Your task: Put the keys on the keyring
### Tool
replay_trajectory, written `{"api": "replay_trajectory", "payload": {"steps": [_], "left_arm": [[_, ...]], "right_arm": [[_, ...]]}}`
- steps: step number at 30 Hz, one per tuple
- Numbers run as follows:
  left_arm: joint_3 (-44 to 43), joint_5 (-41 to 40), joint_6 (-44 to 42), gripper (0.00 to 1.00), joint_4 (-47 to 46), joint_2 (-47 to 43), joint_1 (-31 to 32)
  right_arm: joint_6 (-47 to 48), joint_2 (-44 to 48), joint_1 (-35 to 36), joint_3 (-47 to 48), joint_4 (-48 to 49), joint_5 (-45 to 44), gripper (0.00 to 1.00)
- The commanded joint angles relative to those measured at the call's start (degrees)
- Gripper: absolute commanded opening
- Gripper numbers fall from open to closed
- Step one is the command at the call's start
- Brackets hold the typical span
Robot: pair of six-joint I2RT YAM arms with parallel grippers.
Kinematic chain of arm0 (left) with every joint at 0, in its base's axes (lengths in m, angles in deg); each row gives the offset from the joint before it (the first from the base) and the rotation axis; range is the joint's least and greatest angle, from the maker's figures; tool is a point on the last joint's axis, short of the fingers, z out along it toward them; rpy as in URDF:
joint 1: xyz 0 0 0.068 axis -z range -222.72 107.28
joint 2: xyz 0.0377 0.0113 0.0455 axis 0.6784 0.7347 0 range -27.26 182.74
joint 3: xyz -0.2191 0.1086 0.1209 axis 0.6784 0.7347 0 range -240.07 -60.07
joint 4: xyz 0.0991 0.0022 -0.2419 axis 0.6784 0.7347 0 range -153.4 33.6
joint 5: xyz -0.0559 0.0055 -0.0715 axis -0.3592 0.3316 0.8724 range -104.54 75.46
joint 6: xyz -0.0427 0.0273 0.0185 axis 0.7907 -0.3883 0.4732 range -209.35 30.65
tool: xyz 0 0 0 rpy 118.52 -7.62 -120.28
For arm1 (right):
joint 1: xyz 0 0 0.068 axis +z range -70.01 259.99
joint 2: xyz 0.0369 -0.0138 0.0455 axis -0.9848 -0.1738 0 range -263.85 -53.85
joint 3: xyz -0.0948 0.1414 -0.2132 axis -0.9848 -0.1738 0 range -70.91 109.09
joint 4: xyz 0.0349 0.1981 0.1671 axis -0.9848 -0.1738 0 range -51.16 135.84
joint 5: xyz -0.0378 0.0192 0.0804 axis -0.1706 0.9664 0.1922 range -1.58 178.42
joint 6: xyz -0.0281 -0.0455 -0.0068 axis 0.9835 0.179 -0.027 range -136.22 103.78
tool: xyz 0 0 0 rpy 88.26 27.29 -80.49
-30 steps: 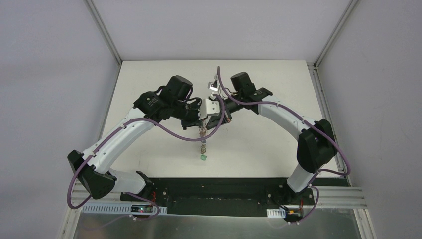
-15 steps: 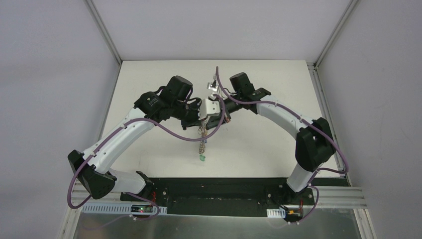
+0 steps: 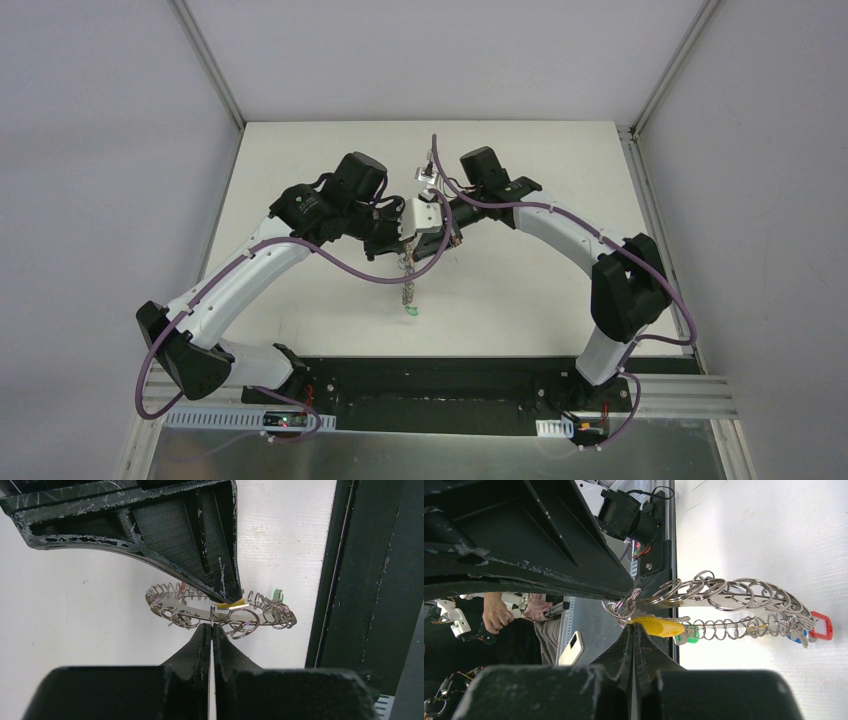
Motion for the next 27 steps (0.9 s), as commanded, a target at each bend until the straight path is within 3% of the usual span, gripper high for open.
{"api": "replay_trajectory", "payload": {"steps": [1, 27], "left_arm": [[0.0, 2.2, 0.1, 0.00, -0.7, -1.5, 0.8], [0.4, 9.1, 2.3, 0.00, -1.6, -2.2, -1.6]], "right_arm": [[0.6, 0.1, -0.5, 2.4, 1.9, 1.8, 0.00], [5.0, 3.0, -0.9, 1.7, -0.8, 2.0, 0.00]]}}
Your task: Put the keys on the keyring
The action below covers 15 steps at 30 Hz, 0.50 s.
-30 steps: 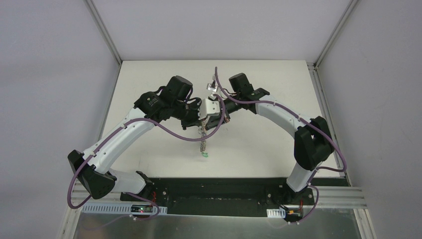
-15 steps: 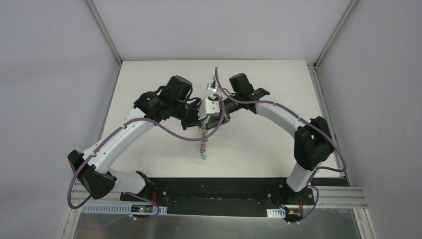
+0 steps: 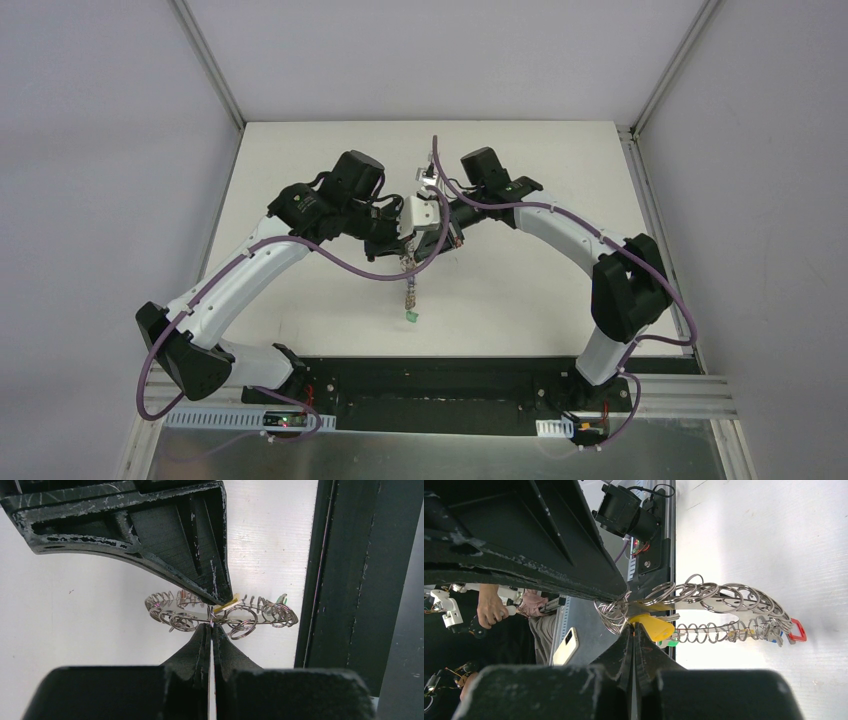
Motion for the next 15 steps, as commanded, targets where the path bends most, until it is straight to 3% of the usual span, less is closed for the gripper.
{"api": "replay_trajectory", "payload": {"steps": [1, 15], "left_arm": [[0.5, 5.3, 1.4, 0.00, -1.7, -2.1, -0.9], [1.3, 6.9, 1.8, 0.00, -2.5, -2.6, -2.5]], "right_arm": [[1.8, 3.0, -0.6, 1.6, 0.6, 1.4, 0.00], [3.1, 4.6, -1.2, 1.9, -0.7, 3.2, 0.00]]}}
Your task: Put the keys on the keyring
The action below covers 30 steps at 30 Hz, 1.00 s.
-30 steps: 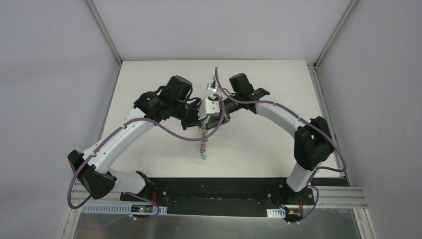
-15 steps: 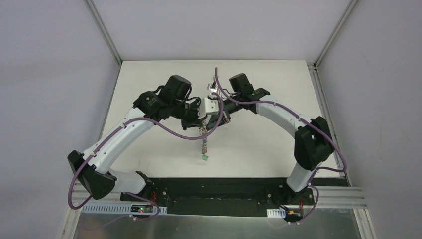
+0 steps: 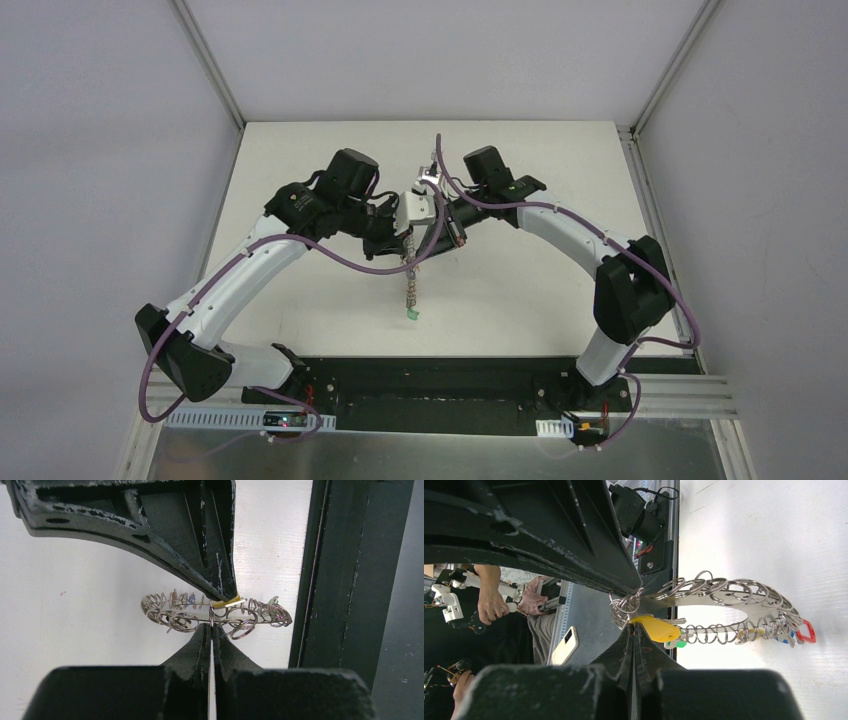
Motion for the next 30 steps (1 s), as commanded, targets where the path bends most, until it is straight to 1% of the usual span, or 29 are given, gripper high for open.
{"api": "replay_trajectory", "payload": {"steps": [1, 20, 25, 30], "left_arm": [[0.2, 3.6, 0.2, 0.00, -1.1, -2.1, -0.3], [0.1, 4.3, 1.6, 0.00, -1.7, -1.7, -0.3], [-0.1, 3.7, 2.0, 0.00, -1.8, -1.6, -0.3], [-0.4, 1.2, 3.6, 0.00, -2.6, -1.4, -0.3]], "right_arm": [[2.0, 4.0, -0.8, 1.9, 0.1, 2.2, 0.00], [0.8, 2.9, -0.7, 2.5, 0.1, -0.3, 0.00], [0.6, 2.8, -0.6, 2.2, 0.1, -0.9, 0.00], [0.5, 3.1, -0.5, 2.3, 0.1, -1.6, 0.00]]}}
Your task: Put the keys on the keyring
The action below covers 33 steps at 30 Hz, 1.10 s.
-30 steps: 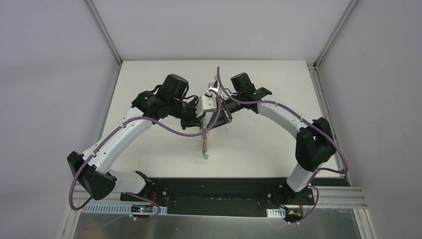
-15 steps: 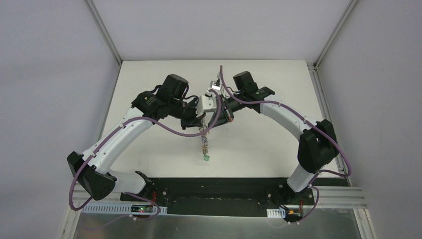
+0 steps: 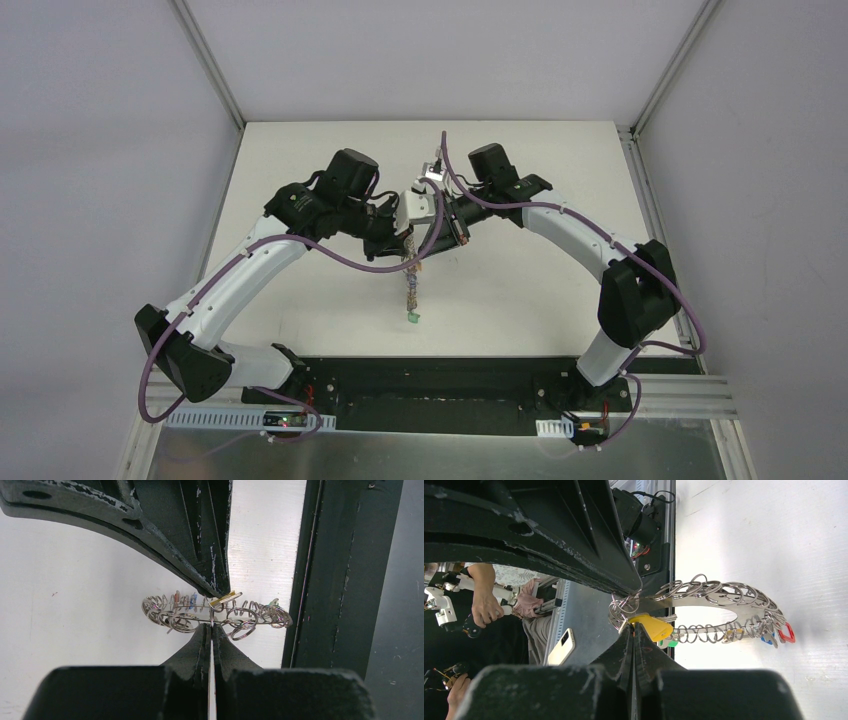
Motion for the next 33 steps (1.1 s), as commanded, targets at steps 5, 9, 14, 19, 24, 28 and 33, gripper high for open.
{"api": "replay_trajectory", "payload": {"steps": [5, 9, 14, 19, 24, 28, 33], "left_arm": [[-0.7, -0.4, 3.0, 0.00, -2.6, -0.8, -0.2], [-0.8, -1.9, 4.1, 0.00, -2.4, -0.4, 0.1], [-1.6, -3.8, 5.0, 0.00, -1.5, 0.6, 0.8], [-2.0, -5.5, 5.9, 0.00, -1.6, 1.3, 1.3], [-2.7, -5.9, 6.4, 0.00, -1.4, 1.7, 1.5], [-2.7, -6.3, 6.4, 0.00, -1.4, 1.7, 1.5], [-2.6, -6.5, 6.5, 0.00, -1.5, 1.4, 1.5]], "right_arm": [[-0.4, 1.4, 0.2, 2.5, 0.7, -2.5, 0.00], [-1.1, 1.4, 0.3, 2.6, 1.0, -3.6, 0.00], [-1.9, 1.2, 0.4, 2.9, 1.3, -4.3, 0.00], [-2.0, 1.0, 0.8, 3.0, 1.2, -4.9, 0.00], [-2.2, 0.5, 1.1, 3.4, 1.2, -5.1, 0.00], [-2.1, 0.0, 1.2, 3.3, 0.9, -5.6, 0.00], [-2.3, -0.5, 1.3, 3.1, 0.9, -6.5, 0.00]]}}
